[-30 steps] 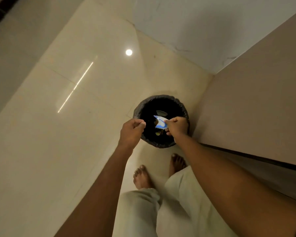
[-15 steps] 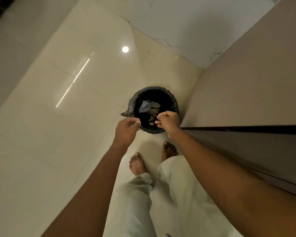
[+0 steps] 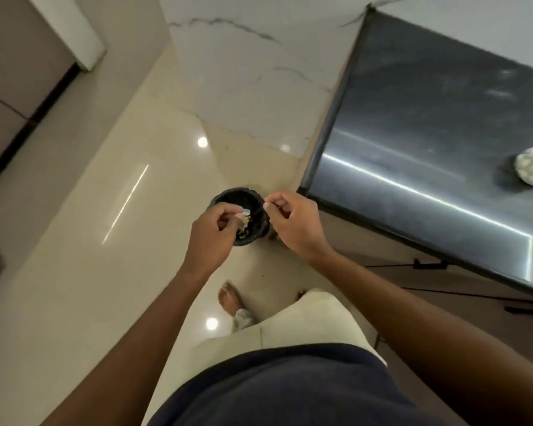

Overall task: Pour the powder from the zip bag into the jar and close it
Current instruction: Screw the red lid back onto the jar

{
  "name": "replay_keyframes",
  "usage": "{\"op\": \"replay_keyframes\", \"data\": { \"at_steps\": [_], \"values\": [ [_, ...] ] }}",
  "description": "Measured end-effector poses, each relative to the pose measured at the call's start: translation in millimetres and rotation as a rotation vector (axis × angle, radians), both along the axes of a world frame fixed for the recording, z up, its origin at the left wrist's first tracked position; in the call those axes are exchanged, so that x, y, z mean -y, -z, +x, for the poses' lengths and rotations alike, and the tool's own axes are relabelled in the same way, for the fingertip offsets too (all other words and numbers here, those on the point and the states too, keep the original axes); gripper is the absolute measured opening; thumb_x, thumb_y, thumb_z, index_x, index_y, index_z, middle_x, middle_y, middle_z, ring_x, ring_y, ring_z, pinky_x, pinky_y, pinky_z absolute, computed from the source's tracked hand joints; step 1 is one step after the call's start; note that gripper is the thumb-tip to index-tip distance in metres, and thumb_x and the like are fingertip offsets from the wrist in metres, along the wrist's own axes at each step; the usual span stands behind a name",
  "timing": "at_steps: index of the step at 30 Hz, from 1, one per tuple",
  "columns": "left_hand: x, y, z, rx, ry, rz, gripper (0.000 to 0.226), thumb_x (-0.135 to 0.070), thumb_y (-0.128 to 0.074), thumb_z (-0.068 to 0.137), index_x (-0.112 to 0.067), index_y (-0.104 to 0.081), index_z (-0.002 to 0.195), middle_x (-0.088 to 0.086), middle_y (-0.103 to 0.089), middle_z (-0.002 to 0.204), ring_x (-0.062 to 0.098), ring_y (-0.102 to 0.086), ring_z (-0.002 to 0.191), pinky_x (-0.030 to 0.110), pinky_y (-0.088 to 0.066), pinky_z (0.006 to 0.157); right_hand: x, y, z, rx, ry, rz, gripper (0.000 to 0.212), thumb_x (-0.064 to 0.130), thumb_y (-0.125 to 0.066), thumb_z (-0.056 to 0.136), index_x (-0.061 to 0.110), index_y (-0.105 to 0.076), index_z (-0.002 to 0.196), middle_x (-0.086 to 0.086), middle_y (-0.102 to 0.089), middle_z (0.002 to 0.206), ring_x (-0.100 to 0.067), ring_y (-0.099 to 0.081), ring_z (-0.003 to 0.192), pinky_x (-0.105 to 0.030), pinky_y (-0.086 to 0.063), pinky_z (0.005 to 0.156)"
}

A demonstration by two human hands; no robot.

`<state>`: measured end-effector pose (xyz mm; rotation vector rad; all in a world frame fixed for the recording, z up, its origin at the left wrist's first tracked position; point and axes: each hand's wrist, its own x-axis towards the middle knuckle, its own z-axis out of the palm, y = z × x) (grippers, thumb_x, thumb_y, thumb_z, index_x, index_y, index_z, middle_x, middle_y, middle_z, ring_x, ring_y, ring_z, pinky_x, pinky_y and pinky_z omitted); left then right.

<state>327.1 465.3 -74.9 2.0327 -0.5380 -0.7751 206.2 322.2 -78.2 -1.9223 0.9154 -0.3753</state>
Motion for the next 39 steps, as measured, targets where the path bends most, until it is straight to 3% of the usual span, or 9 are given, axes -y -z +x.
{"op": "replay_keyframes", "data": {
  "at_steps": [2,6,12,17,24,28,33,36,39],
  "values": [
    [19,-23,-17,0.129,0.102,-0.02,0.013,-0.019,-0.067,0.101,-0.026,-0.075,0.107,-0.012,-0.076,0.104,-0.002,-0.07,0.095,0.008,-0.052,0.08,15,-28,-30,0.031,-0.022,-0.176,0.008,0.02,-0.065,0.099,0.017,-0.073,0.101,0.01,-0.072,0.09,-0.006,-0.068,0.08,-0.02,-0.056,0.073],
    [78,-68,-60,0.374,0.287,-0.114,0.014,-0.021,-0.064,0.103,-0.021,-0.073,0.114,-0.007,-0.075,0.112,0.014,-0.07,0.104,0.035,-0.058,0.093,51,-70,-93,0.035,0.025,-0.487,0.008,0.016,-0.066,0.1,0.012,-0.073,0.1,-0.001,-0.073,0.094,-0.016,-0.066,0.078,-0.028,-0.055,0.07],
    [192,-102,-152,0.669,0.441,-0.2,0.027,-0.024,-0.07,0.097,-0.02,-0.069,0.124,-0.002,-0.072,0.116,0.024,-0.065,0.108,0.045,-0.055,0.089,129,-92,-204,-0.097,0.148,-0.78,0.009,0.012,-0.067,0.097,0.008,-0.073,0.092,-0.009,-0.071,0.086,-0.032,-0.067,0.08,-0.046,-0.054,0.058],
    [291,-95,-223,0.999,0.544,-0.12,0.047,-0.039,-0.074,0.091,-0.021,-0.065,0.133,0.003,-0.07,0.126,0.03,-0.064,0.116,0.046,-0.046,0.09,218,-95,-303,-0.158,0.209,-0.95,0.003,0.01,-0.072,0.091,0.009,-0.072,0.088,-0.006,-0.07,0.082,-0.03,-0.067,0.076,-0.039,-0.05,0.05],
    [405,-85,-297,0.925,0.673,-0.002,0.106,-0.063,-0.08,0.075,-0.018,-0.034,0.16,0.01,-0.047,0.153,0.032,-0.044,0.141,0.049,-0.043,0.108,329,-107,-403,-0.039,0.323,-0.944,0.002,0.009,-0.07,0.091,0.009,-0.072,0.092,-0.006,-0.071,0.089,-0.027,-0.067,0.084,-0.036,-0.054,0.066],
    [448,-81,-323,0.618,0.769,-0.012,0.139,-0.064,-0.091,0.064,-0.017,-0.011,0.167,0.013,-0.028,0.168,0.035,-0.029,0.154,0.049,-0.032,0.122,389,-100,-422,-0.221,0.326,-0.717,0.027,0.02,-0.062,0.09,0.009,-0.071,0.113,-0.01,-0.071,0.112,-0.029,-0.066,0.102,-0.04,-0.056,0.079],
    [485,-78,-340,0.293,0.732,-0.128,0.141,-0.056,-0.098,0.054,-0.023,-0.018,0.165,0.006,-0.037,0.166,0.028,-0.04,0.149,0.045,-0.038,0.119,435,-73,-422,-0.637,0.124,-0.358,0.083,0.024,-0.075,0.083,0.025,-0.038,0.158,-0.008,-0.025,0.17,-0.032,-0.024,0.157,-0.056,-0.033,0.122],
    [500,-71,-346,0.268,0.702,-0.179,0.128,-0.055,-0.1,0.051,-0.027,-0.033,0.157,0.0,-0.054,0.15,0.021,-0.055,0.133,0.038,-0.048,0.11,448,-59,-421,-0.825,-0.028,-0.285,0.089,0.03,-0.071,0.084,0.037,-0.028,0.161,-0.01,-0.007,0.174,-0.04,-0.006,0.16,-0.073,-0.018,0.12],
    [505,-63,-349,0.247,0.672,-0.226,0.116,-0.05,-0.101,0.05,-0.028,-0.041,0.146,-0.008,-0.061,0.133,0.013,-0.06,0.118,0.02,-0.048,0.093,455,-58,-419,-0.905,-0.104,-0.289,0.081,0.034,-0.069,0.086,0.043,-0.034,0.158,-0.01,-0.011,0.174,-0.04,-0.015,0.158,-0.078,-0.022,0.115]
  ]
}}
